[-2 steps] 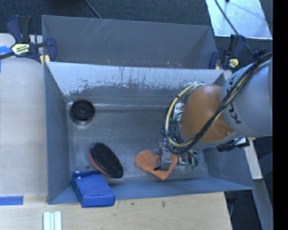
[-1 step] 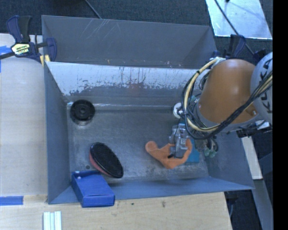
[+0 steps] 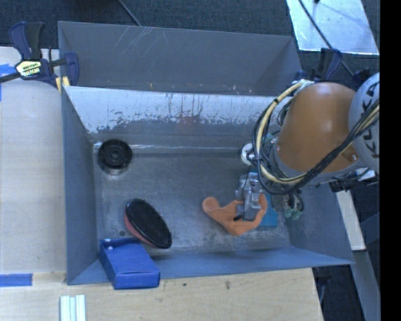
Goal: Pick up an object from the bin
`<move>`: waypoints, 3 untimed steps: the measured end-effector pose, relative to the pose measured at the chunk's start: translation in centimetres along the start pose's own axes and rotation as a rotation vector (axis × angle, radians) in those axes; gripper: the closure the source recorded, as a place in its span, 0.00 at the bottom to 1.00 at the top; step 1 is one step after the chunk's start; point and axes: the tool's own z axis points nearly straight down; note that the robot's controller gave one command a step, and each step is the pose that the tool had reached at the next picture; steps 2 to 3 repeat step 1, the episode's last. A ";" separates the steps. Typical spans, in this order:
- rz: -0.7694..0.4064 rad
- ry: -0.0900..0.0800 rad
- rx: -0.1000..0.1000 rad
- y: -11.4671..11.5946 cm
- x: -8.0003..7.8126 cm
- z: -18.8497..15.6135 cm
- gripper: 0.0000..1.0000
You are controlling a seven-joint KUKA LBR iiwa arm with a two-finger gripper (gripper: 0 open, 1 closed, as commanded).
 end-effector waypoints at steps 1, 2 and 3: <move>-0.006 0.004 0.000 1.0 -2.0 -5.4 1.00; -0.006 0.004 0.000 1.0 -2.0 -5.4 1.00; -0.006 0.004 0.000 1.0 -2.0 -5.4 1.00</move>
Offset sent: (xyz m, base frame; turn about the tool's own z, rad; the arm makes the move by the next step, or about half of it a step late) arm 0.0099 0.0424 -0.1048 -0.1436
